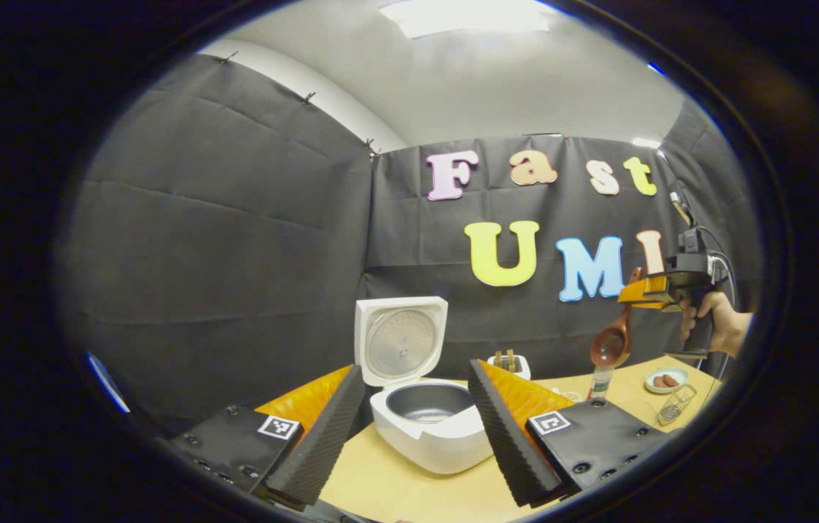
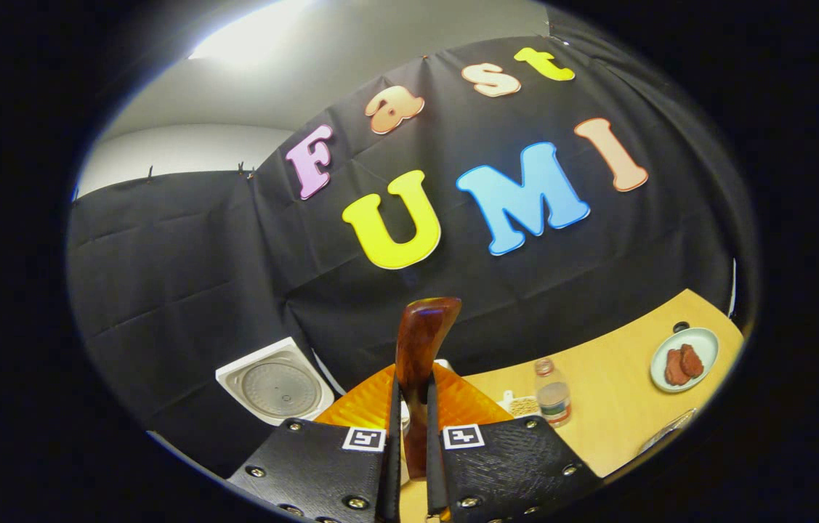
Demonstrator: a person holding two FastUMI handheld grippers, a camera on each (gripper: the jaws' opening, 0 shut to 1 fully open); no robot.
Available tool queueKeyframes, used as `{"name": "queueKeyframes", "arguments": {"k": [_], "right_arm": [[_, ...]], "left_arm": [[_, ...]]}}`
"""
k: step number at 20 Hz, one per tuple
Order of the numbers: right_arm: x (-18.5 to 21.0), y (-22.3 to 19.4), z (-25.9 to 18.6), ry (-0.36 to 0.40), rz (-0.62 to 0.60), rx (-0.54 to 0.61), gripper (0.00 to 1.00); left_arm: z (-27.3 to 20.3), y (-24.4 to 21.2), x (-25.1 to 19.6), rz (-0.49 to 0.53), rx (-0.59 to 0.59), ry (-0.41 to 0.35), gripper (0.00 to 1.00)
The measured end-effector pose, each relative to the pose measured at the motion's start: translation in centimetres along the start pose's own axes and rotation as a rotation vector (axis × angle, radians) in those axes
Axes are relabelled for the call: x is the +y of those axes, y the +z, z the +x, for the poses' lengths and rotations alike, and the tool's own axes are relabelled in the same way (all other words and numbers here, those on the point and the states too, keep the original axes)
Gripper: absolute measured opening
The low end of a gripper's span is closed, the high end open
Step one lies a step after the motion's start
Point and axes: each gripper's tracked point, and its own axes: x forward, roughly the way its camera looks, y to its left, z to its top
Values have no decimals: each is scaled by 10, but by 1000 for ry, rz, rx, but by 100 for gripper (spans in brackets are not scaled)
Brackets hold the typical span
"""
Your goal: Close the left gripper, press the button to open the rice cooker; take a wooden spoon from the chopstick holder with the right hand, scoop a spoonful of rice and pour it into the rice cooker, then put the wooden spoon back into the chopstick holder.
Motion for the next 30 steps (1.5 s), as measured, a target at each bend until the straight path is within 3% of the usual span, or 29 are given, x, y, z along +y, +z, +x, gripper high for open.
{"name": "queueKeyframes", "arguments": {"k": [4, 10, 16, 18, 19, 26, 30], "right_arm": [[-61, 11, -28, -96, -16, -20, 14], [-149, 21, -68, -244, -30, -43, 14], [-218, 0, -94, -363, -60, -5, 15], [-234, -12, -99, -387, -73, 19, 15], [-241, -19, -101, -398, -81, 30, 15], [-274, -62, -107, -433, -97, 108, 14], [-282, -91, -107, -426, -45, 168, 15]], "left_arm": [[8, 9, -27, 5, -12, -34, 94], [20, 22, -68, 8, -26, -85, 99], [25, 30, -102, 0, -28, -118, 99], [25, 33, -110, 6, -28, -121, 94], [25, 34, -114, 11, -28, -121, 99], [16, 38, -140, 39, -28, -126, 99], [9, 42, -148, 49, -26, -118, 99]]}}
